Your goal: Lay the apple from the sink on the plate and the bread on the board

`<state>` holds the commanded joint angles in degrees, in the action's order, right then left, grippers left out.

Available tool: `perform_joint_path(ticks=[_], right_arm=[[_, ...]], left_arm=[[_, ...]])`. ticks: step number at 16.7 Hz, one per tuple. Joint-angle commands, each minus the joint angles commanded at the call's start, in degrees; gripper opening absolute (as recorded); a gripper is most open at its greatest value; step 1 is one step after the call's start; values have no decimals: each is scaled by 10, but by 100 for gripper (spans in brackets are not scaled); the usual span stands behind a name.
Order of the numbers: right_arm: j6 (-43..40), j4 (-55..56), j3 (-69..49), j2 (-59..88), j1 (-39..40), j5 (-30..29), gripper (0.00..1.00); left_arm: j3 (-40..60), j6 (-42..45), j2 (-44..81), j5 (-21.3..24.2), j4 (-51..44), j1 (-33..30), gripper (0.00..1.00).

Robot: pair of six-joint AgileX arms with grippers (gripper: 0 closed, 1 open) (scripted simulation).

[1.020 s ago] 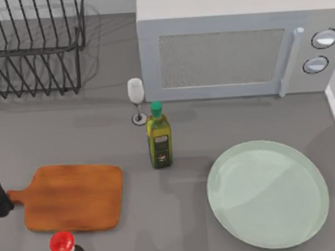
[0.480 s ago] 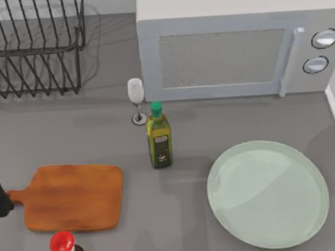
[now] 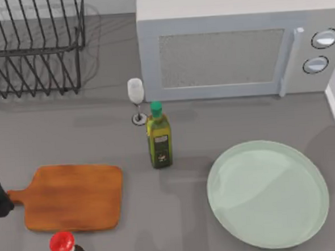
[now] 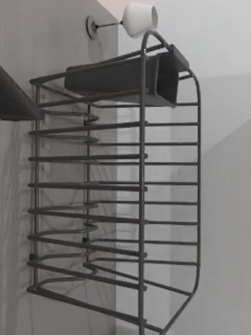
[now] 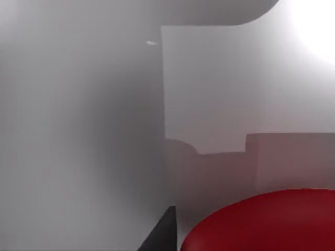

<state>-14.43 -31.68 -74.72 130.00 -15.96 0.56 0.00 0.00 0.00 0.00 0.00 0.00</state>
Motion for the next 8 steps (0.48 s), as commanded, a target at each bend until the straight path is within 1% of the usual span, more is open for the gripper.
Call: perform_joint_path(ticks=[3,8], right_arm=[[-1,-41,-18,-25,0,0,0],[-2,-168,-62,-99,-1,1,0]], left_arm=[[0,0,0,0,0,0,100],[0,0,0,0,0,0,100]])
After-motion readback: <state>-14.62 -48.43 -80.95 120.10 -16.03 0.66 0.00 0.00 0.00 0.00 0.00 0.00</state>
